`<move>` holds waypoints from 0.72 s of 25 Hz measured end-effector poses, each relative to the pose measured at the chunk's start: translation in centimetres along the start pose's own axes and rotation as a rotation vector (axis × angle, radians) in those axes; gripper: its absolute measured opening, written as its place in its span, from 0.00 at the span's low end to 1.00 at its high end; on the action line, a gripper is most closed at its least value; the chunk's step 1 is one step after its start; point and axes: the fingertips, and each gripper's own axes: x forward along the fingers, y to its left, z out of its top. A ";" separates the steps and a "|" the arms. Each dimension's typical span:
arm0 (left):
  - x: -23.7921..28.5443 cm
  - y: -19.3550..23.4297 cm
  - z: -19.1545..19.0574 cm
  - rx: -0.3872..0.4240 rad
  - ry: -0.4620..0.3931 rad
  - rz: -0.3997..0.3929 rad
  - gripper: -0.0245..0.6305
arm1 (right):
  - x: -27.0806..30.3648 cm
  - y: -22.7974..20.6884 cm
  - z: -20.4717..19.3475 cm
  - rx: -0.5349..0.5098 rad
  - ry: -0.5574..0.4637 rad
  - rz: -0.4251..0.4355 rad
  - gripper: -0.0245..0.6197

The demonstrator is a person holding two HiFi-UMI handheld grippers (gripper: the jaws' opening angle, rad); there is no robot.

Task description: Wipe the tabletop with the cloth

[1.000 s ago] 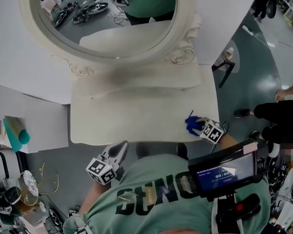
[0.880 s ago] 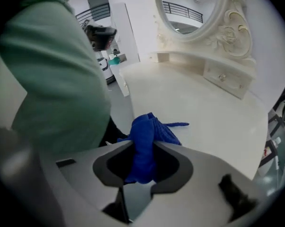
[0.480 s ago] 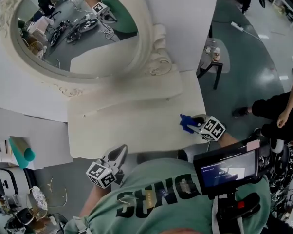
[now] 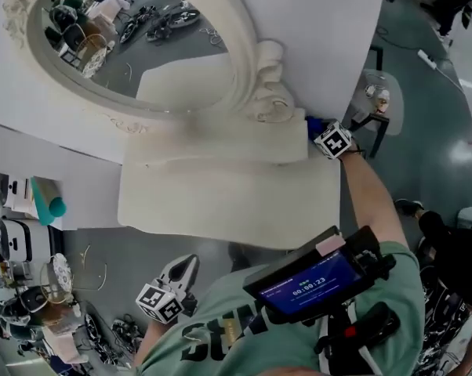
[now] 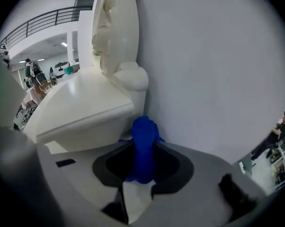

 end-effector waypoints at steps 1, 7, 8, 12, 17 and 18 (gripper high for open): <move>-0.5 0.3 -0.3 -0.010 0.001 0.021 0.04 | 1.0 0.0 0.0 -0.015 0.010 0.002 0.21; -0.9 3.9 -1.2 -0.037 -0.017 0.056 0.04 | 4.2 2.1 0.3 -0.044 0.047 0.039 0.20; -0.9 3.9 -1.3 -0.035 -0.017 0.048 0.04 | 3.7 3.3 -0.1 -0.042 0.040 0.060 0.20; -0.6 3.8 -0.9 -0.026 -0.028 0.006 0.04 | 1.0 9.4 -3.0 -0.075 0.021 0.150 0.20; 0.6 3.5 -0.3 0.002 -0.044 -0.057 0.04 | -5.0 20.2 -8.2 -0.135 0.042 0.304 0.20; 1.0 3.4 0.0 0.011 -0.049 -0.066 0.04 | -5.9 22.5 -9.0 -0.151 0.043 0.332 0.20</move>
